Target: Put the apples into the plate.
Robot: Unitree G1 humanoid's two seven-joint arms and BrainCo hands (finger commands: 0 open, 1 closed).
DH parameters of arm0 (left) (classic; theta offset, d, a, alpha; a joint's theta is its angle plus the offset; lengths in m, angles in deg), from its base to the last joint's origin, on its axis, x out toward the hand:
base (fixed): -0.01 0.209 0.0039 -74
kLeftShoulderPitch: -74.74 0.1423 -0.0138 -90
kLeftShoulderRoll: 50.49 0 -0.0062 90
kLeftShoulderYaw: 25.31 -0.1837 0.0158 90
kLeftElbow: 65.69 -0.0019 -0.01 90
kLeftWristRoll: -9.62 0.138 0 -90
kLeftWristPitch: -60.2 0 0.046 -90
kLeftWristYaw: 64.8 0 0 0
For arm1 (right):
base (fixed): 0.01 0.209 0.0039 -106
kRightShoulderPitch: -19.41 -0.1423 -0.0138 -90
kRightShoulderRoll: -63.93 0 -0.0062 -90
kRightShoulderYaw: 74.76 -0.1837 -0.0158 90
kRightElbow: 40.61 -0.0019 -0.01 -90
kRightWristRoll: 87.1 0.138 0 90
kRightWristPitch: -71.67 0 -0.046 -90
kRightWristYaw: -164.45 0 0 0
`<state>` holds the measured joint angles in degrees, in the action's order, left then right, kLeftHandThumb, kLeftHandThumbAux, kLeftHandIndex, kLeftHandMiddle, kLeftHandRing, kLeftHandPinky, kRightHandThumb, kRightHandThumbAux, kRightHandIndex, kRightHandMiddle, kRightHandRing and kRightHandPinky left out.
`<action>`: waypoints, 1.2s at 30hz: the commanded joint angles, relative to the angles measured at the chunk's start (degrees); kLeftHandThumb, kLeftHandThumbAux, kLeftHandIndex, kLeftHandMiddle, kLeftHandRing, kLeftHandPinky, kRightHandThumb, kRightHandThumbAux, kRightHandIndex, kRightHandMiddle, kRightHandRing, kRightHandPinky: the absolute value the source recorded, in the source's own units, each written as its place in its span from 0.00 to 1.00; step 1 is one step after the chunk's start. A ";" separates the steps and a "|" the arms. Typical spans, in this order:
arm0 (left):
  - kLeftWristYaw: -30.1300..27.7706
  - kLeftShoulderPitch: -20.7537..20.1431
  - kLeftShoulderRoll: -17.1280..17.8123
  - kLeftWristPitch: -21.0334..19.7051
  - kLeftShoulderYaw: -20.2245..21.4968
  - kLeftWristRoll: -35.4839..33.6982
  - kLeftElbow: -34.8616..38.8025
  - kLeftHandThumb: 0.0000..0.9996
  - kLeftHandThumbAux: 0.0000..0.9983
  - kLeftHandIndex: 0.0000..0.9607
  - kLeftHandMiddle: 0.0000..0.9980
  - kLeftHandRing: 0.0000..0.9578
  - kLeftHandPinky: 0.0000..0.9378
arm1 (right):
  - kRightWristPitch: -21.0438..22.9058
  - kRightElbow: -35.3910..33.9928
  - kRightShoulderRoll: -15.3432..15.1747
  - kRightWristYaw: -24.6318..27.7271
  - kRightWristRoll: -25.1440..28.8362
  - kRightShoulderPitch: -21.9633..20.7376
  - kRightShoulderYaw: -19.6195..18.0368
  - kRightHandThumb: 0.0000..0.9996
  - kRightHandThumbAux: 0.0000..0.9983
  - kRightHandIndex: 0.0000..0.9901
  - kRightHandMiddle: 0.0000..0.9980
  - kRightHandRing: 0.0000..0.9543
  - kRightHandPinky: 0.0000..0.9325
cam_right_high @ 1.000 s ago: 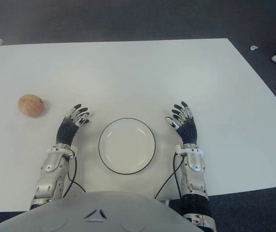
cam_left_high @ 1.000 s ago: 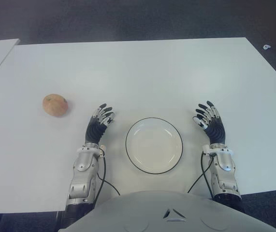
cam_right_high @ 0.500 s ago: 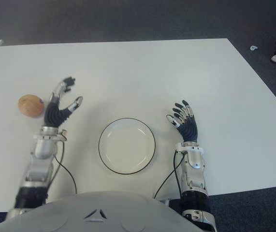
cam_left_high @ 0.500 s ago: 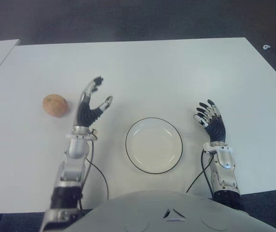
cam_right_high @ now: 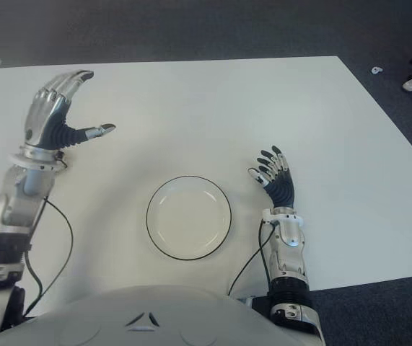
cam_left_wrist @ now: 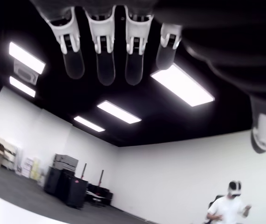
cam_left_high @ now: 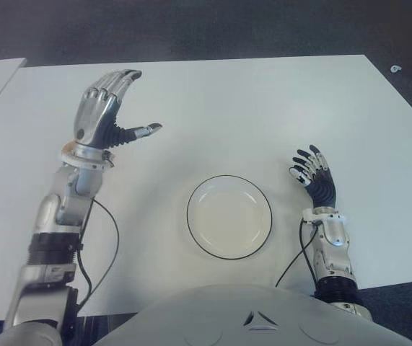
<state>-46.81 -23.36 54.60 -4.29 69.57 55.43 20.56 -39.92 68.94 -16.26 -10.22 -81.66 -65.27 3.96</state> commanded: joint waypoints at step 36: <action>-2.14 -5.77 25.24 -6.25 -7.46 9.47 -12.73 0.32 0.33 0.20 0.20 0.20 0.24 | -0.14 7.46 -1.10 2.53 1.88 1.47 -1.21 0.52 0.68 0.09 0.23 0.26 0.28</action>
<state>-49.24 -31.12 77.54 -11.97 61.57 66.83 10.26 -42.34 72.75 -18.14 -7.80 -80.21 -67.28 2.81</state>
